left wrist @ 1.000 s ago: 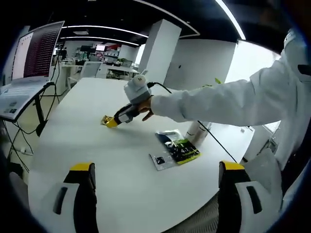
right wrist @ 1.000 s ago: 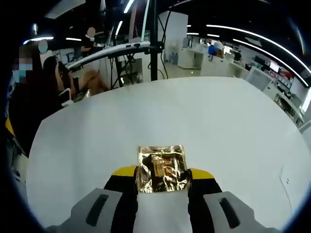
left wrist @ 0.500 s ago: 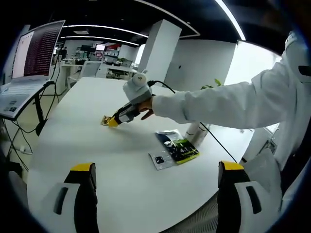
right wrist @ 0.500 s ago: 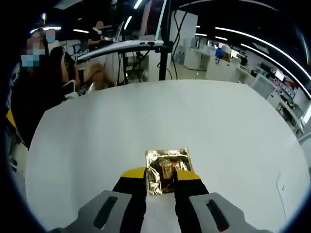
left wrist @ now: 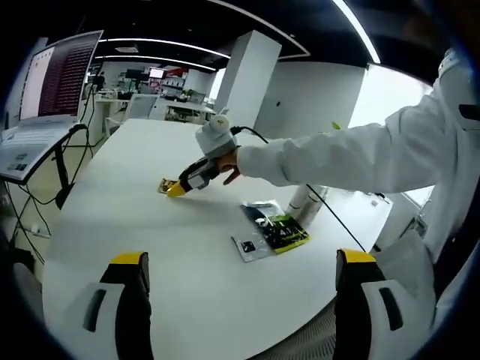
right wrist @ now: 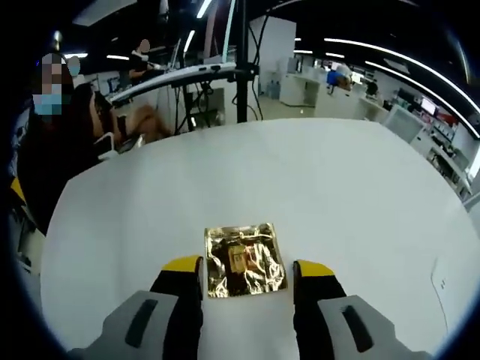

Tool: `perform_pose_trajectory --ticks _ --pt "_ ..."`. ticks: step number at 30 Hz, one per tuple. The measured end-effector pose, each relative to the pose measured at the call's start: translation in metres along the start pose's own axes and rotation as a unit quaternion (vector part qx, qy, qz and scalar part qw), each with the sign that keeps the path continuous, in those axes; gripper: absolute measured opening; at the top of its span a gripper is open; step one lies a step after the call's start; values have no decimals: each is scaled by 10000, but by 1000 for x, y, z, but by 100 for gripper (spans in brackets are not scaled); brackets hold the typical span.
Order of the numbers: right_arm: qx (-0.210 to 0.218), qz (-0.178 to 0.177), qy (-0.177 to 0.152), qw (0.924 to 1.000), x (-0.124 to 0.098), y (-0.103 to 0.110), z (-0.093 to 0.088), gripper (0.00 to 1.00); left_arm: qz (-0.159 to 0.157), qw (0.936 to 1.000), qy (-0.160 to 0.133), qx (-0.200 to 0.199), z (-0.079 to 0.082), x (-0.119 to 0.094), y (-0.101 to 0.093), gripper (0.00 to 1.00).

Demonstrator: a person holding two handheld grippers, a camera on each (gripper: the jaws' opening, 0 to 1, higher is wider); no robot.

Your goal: Arrange the skincare products in the storage area until every visible bottle or jar stands upright without overlapping.

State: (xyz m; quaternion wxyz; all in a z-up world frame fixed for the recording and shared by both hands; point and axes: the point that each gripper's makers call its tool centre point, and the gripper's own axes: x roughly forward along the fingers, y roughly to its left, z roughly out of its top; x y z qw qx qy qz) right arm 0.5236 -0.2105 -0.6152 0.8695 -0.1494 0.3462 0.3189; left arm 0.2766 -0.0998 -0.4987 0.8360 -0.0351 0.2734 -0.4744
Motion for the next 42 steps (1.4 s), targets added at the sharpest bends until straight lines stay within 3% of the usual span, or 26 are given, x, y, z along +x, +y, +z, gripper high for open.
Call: perform_pose_trajectory --ticks 9,15,17,25,29,35,42 --pt "-42 31 57 10000 -6 2 -2 33 -78 10000 54 -9 -2 5 -5 96" --pt "-111 115 15 9999 -14 15 -5 33 -17 9999 154 12 0 7 8 94" --pt "-255 201 -151 9994 -15 18 -1 33 12 9999 104 72 4 6 12 95" --pt "-30 495 -196 9986 -24 40 -6 33 -82 9999 77 41 10 13 20 93" --pt "198 684 -229 9972 -26 48 -8 32 -201 9995 -56 -232 11 20 28 90" --pt "322 787 -266 9960 -35 60 -15 32 -231 9995 141 -159 5 28 38 89" --pt "530 913 -386 9937 -39 71 -20 32 -372 9979 -37 -535 13 39 49 78"
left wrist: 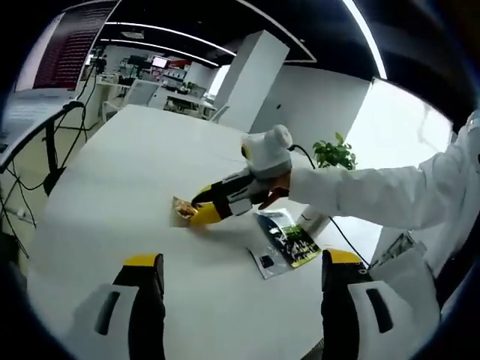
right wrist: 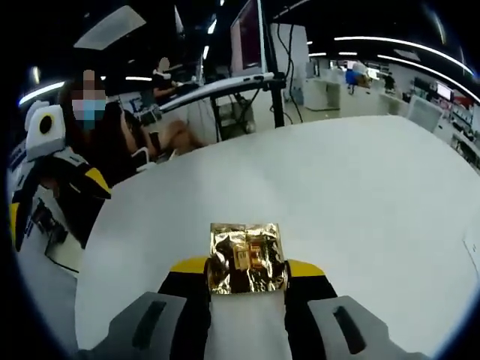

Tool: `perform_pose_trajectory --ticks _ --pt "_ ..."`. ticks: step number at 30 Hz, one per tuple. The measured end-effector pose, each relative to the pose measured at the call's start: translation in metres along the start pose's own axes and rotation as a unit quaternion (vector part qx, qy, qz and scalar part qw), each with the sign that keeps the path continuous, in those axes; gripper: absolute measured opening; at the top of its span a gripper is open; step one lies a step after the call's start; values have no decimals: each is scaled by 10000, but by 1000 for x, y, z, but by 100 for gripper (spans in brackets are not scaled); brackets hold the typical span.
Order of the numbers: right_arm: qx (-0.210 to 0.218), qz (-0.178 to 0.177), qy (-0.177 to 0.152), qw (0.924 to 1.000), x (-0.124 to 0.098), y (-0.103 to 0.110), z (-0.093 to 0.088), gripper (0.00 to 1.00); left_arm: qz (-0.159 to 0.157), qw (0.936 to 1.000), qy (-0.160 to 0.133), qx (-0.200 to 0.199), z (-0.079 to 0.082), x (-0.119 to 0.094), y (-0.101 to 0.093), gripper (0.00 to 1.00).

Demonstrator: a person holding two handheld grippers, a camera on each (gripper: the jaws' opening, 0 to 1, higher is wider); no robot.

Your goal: Arrange the skincare products in the storage area until every visible bottle or jar stands upright without overlapping.

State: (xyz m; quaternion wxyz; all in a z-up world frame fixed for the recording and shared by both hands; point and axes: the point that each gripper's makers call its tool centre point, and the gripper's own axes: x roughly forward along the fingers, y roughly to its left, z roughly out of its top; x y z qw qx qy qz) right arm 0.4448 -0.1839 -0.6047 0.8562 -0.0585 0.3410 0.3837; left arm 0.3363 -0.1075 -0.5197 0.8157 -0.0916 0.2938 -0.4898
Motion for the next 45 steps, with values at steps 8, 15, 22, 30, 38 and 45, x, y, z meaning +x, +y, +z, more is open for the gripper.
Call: perform_pose_trajectory --ticks 8,15,22,30,38,45 --pt "128 111 -31 9999 -2 13 -8 32 45 9997 119 -199 2 17 19 71" --pt "212 144 -128 9996 -3 25 -14 32 -140 9977 179 -634 6 38 29 54" --pt "254 212 -197 9993 1 35 -19 32 -42 9960 353 -822 1 54 43 45" --pt "303 274 -258 9988 -6 53 -24 32 13 9935 582 -983 -8 65 54 35" --pt "215 309 -320 9988 -7 66 -26 32 62 9906 812 -1099 -19 77 57 19" --pt "166 315 -362 9987 -9 64 -26 31 116 9885 974 -1152 -28 80 62 0"
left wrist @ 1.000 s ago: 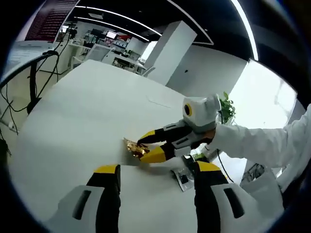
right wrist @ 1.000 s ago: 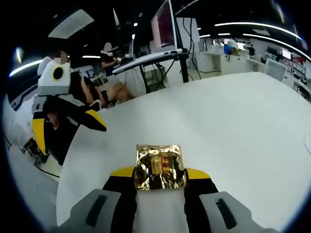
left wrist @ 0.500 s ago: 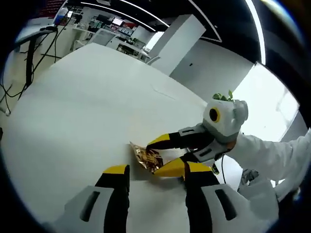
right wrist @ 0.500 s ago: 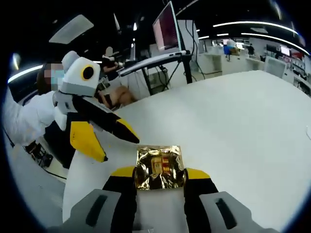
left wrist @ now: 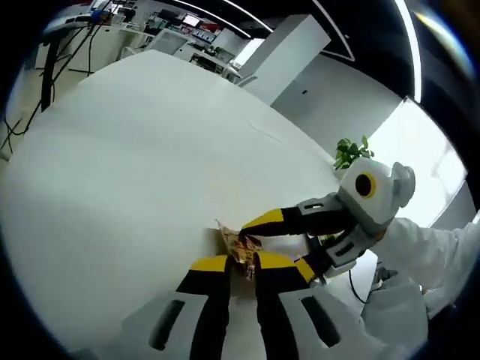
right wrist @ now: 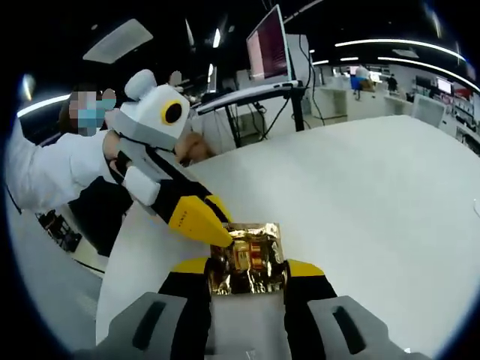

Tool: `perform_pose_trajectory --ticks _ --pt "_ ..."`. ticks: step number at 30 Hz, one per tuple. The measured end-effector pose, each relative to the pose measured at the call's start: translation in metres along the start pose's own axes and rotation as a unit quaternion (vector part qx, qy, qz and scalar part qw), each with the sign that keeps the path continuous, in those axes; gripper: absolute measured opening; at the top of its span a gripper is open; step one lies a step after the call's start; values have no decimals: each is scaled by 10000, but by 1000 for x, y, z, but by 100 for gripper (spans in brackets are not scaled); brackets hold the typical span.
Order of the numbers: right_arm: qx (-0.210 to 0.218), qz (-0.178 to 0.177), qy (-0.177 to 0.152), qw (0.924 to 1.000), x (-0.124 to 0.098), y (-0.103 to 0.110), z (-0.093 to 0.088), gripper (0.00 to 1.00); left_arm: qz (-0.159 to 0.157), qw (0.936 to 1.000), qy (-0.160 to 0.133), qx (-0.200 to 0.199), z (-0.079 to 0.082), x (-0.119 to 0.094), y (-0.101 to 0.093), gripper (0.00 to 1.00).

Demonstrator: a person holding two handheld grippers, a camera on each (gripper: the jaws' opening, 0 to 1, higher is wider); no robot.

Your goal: Arrange the skincare products in the storage area until every visible bottle or jar stands upright without overlapping.

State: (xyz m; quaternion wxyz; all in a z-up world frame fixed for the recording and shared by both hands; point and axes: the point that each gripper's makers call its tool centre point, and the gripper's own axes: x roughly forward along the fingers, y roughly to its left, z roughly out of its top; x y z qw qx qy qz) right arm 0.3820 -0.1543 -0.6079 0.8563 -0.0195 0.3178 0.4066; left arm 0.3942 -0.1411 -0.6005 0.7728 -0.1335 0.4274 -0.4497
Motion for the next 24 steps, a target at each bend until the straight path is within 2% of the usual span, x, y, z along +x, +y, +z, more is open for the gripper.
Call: perform_pose_trajectory --ticks 4,10,14,17,18,19,21,23,24 --pt "-74 -22 29 10000 0 1 0 32 51 10000 6 -51 -2 -1 2 0" --pt "-105 -75 131 9998 0 1 -1 33 232 9995 -75 177 -3 -3 0 0" --pt "-207 -142 198 9995 -6 3 1 33 290 9988 -388 48 4 -8 -5 0" --pt "-249 -207 240 9992 -14 4 0 33 204 9979 -617 -33 10 -14 -9 0" --pt "-242 -273 254 9990 -19 5 -3 31 179 9969 -770 9 15 -17 -10 0" --pt "-233 -311 251 9989 -23 5 -5 26 140 9968 -787 -21 15 -20 -13 0" --pt "-111 -386 195 9990 -31 4 -8 22 30 9958 -916 -78 18 -26 -17 0" --pt "72 -409 158 9990 -40 5 -12 24 12 9948 -1002 -183 18 -31 -18 0" --pt "112 -427 154 9989 -41 5 -14 25 -103 9938 -1061 -301 20 -34 -23 0"
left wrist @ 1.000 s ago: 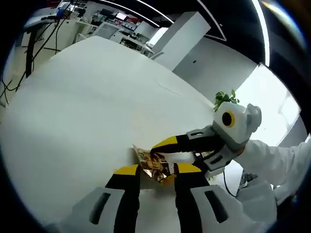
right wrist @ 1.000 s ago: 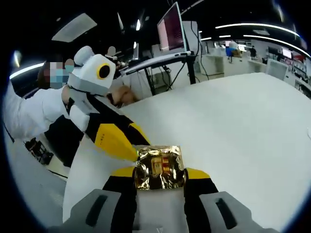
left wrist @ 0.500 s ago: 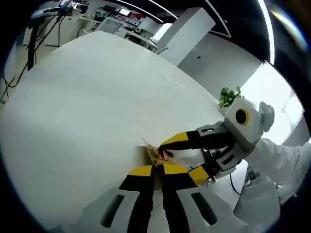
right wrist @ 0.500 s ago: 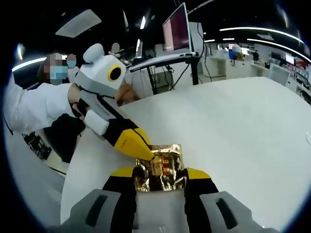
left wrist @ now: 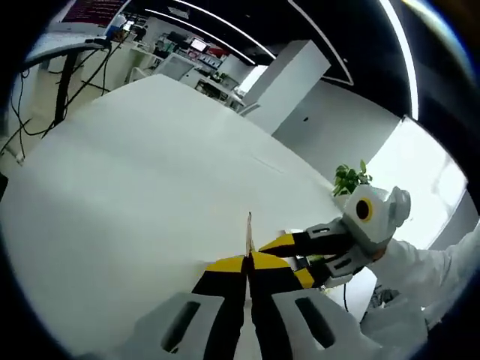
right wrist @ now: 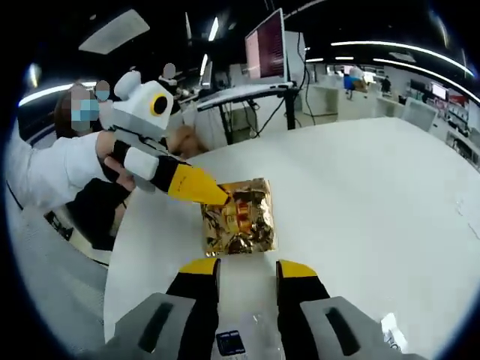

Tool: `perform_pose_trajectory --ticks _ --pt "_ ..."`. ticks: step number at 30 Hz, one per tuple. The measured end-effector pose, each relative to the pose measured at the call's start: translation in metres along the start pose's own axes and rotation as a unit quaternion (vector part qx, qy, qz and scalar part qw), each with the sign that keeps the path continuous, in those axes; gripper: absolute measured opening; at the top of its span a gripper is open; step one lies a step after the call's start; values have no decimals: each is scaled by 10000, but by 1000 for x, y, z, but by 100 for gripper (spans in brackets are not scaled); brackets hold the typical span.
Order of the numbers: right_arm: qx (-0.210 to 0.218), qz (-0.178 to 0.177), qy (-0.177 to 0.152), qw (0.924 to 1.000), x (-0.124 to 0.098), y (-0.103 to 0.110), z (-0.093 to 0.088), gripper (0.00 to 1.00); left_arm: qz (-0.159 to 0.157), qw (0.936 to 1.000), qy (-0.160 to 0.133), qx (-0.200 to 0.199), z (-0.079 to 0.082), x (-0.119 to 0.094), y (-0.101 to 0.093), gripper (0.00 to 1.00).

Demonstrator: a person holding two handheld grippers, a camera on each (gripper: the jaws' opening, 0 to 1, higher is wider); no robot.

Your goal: Arrange the skincare products in the storage area until every visible bottle or jar stands upright without overlapping.

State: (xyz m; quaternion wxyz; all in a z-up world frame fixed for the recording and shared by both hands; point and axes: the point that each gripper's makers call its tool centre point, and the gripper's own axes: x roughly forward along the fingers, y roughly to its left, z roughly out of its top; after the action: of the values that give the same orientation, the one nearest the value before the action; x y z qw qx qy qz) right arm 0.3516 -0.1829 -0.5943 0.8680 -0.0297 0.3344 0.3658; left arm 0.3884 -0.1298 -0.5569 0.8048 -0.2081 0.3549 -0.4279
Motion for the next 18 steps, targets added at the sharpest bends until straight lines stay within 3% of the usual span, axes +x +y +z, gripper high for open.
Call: perform_pose_trajectory --ticks 7,11,13,15,16,18 --pt "424 -20 -614 9972 -31 12 24 17 -740 9941 -772 -192 28 -21 -45 0" --pt "756 54 -1341 9881 -56 25 57 12 -1415 9790 -1435 -294 55 -46 -89 0" --pt "959 195 -1739 9799 -72 35 75 12 -1609 9732 -1615 -301 60 -56 -108 0" --pt "1289 382 -2287 9642 -92 43 95 10 -1848 9643 -1868 -312 70 -68 -127 0" --pt "1561 491 -2695 9490 -106 46 108 7 -1919 9616 -1949 -224 73 -72 -133 0" --pt "1918 646 -3096 9291 -124 47 118 3 -2049 9557 -2106 -160 80 -82 -147 0"
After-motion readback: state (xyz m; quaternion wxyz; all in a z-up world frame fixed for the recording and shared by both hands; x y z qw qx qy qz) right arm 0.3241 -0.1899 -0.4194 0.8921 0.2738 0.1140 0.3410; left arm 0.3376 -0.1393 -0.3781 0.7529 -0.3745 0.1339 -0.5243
